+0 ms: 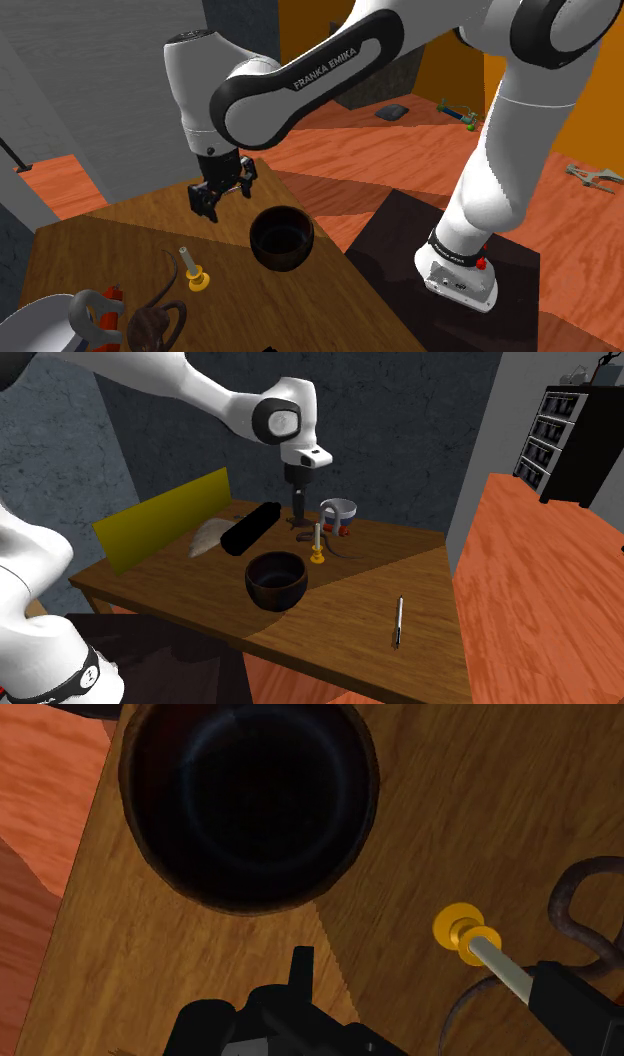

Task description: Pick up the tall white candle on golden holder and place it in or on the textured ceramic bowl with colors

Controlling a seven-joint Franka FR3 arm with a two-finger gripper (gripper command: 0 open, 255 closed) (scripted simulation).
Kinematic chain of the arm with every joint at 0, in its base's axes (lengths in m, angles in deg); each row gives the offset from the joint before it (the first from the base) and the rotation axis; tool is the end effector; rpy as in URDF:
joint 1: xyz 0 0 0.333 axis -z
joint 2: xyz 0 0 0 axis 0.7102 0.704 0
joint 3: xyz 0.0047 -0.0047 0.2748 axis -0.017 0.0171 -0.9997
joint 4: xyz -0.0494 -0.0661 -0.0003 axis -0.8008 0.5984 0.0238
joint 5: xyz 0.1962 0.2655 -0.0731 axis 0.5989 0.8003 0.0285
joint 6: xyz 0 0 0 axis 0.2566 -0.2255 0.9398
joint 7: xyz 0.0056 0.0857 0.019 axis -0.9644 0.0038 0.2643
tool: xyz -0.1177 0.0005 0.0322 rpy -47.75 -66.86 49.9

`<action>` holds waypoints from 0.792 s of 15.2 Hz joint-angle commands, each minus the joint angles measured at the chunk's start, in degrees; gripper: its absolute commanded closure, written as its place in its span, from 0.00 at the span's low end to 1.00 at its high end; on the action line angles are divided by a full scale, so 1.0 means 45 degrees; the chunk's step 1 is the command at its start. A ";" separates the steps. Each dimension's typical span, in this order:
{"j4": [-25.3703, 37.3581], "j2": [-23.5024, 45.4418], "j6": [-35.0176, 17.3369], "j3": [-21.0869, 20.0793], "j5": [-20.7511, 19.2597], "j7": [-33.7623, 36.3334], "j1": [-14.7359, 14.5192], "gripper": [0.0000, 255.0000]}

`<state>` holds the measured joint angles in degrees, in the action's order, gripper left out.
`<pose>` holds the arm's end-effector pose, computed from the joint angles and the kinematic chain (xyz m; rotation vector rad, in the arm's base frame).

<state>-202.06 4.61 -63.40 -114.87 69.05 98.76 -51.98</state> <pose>0.4046 0.3306 0.3940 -3.1210 -0.0488 0.0126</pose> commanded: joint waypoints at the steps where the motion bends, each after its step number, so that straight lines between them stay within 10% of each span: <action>1: 0.0985 0.1246 -0.0002 -0.0085 -0.0866 0.0782 -0.0384 0.00; 12: 0.5285 0.5775 0.0564 0.0558 -0.3412 0.2807 -0.2799 0.00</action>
<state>-178.65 29.92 -60.61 -112.56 54.04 111.20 -64.28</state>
